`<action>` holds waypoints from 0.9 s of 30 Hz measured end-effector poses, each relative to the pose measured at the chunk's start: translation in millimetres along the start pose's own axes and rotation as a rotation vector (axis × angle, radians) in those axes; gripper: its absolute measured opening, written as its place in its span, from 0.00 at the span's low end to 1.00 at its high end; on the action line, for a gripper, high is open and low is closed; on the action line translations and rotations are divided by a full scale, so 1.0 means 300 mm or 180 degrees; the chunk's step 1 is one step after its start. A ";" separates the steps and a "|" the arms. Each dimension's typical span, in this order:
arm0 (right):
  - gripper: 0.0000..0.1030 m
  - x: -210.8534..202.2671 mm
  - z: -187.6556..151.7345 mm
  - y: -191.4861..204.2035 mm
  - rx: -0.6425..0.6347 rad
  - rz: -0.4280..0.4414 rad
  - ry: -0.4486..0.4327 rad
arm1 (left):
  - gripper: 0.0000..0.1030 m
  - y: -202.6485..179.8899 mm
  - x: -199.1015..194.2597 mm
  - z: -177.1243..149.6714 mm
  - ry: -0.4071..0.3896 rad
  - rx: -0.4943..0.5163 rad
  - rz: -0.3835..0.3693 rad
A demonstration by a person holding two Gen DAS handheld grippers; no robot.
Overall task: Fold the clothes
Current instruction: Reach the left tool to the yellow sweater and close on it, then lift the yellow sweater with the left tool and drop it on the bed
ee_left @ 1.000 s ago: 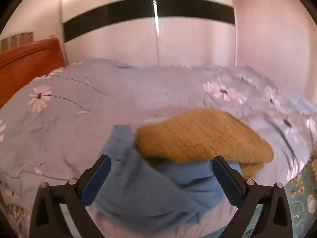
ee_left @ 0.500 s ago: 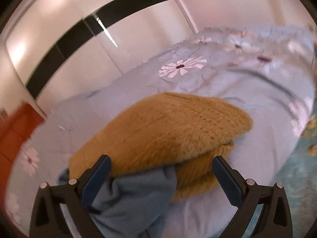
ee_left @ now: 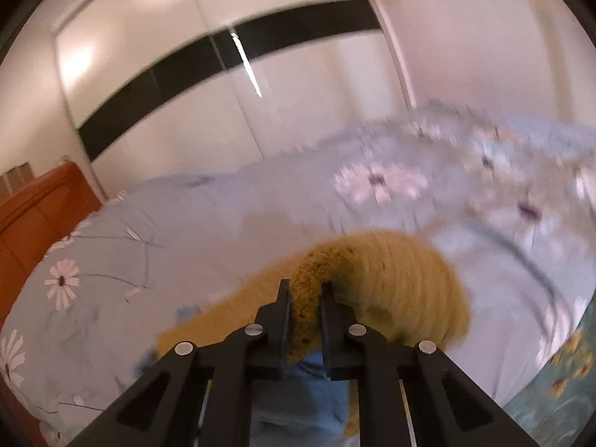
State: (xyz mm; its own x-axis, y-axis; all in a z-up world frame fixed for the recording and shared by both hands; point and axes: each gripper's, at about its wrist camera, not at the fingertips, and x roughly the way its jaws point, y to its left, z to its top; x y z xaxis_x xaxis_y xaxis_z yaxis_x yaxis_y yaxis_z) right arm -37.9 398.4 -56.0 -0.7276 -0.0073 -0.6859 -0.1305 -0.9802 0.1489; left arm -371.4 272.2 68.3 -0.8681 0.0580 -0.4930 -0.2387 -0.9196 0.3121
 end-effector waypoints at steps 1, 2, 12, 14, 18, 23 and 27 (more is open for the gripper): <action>1.00 -0.016 0.003 -0.003 -0.0006 -0.0007 -0.0033 | 0.13 0.029 -0.040 0.033 -0.0073 -0.0065 0.0018; 1.00 -0.032 0.007 -0.005 -0.0013 -0.0014 -0.0067 | 0.13 0.068 -0.089 0.072 -0.0139 -0.0164 0.0002; 1.00 -0.313 0.094 0.056 -0.0073 -0.0002 -0.0528 | 0.13 0.384 -0.779 0.393 -0.1124 -0.0751 -0.0401; 1.00 -0.374 0.109 0.072 -0.0090 0.0006 -0.0623 | 0.13 0.448 -0.964 0.423 -0.1335 -0.0825 -0.0521; 1.00 -0.528 0.119 0.109 -0.0137 0.0038 -0.0862 | 0.13 0.551 -1.291 0.400 -0.1718 -0.0821 -0.0815; 1.00 -0.696 0.080 0.135 -0.0169 0.0066 -0.1051 | 0.13 0.658 -1.551 0.203 -0.1803 -0.0782 -0.1125; 1.00 -0.808 -0.037 0.122 -0.0222 0.0115 -0.1061 | 0.13 0.739 -1.543 -0.153 -0.1486 -0.0977 -0.1410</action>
State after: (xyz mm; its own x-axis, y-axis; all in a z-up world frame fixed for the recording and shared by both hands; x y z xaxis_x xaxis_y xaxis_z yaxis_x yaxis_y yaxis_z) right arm 141.3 362.1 107.9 -0.9126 0.0115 -0.4087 -0.0626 -0.9918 0.1118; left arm -2.6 23.5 328.3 -0.8300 0.5488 -0.0998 -0.5384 -0.8350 -0.1137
